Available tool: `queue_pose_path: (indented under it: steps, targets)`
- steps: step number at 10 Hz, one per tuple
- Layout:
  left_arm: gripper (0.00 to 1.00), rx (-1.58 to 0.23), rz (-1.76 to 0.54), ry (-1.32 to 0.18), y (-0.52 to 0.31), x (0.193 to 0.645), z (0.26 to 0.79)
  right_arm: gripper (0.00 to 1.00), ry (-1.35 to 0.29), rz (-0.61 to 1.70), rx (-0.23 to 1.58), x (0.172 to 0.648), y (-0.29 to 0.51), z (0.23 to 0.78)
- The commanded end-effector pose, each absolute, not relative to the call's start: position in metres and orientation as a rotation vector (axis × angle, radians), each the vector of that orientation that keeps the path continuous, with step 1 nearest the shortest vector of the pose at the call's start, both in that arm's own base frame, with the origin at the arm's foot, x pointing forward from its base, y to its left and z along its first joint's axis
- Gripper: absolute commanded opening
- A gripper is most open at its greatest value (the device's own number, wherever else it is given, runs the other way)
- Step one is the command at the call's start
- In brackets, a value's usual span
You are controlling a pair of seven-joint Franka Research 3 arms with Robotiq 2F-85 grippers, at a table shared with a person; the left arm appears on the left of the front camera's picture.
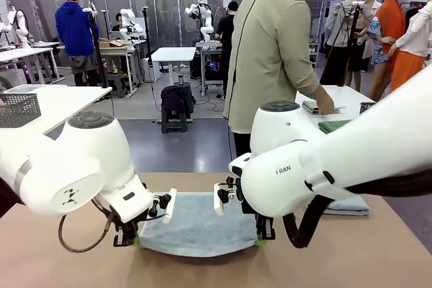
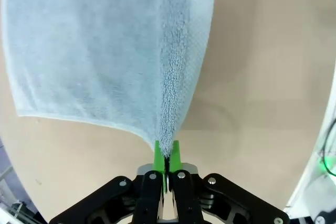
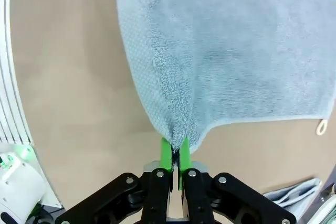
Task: Fold the towels and place them in the basket.
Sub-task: When a person lays out a Towel with hook on the table, fold it in half twice.
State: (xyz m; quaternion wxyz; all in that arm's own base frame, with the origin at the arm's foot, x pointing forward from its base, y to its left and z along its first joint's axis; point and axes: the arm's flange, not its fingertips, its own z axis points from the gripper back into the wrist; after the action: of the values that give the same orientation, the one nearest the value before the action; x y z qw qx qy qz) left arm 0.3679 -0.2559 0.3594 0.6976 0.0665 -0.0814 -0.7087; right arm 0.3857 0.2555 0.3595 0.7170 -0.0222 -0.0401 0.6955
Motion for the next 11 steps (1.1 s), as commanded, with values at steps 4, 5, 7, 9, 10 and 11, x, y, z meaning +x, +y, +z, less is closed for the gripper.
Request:
queue_pose_path:
  steps: [4,5,7,9,10,11]
  targets:
    - [0.04,0.172,-1.57,-0.15,-0.271,0.456,0.391,0.07,-0.097,1.554,-0.124,0.459,0.267,0.384]
    - [0.04,0.179,-1.557,-0.142,-0.274,0.47,0.395,0.07,-0.102,1.554,-0.138,0.469,0.269,0.39]
    - [0.04,0.177,-1.534,-0.142,-0.274,0.496,0.403,0.07,-0.11,1.553,-0.151,0.492,0.269,0.4]
    - [0.04,0.178,-1.522,-0.12,-0.273,0.517,0.406,0.07,-0.112,1.551,-0.139,0.517,0.266,0.4]
    - [0.04,0.181,-1.523,-0.117,-0.273,0.527,0.405,0.07,-0.111,1.553,-0.123,0.53,0.264,0.397]
    - [0.04,0.183,-1.517,-0.112,-0.274,0.535,0.404,0.07,-0.117,1.555,-0.126,0.537,0.263,0.396]
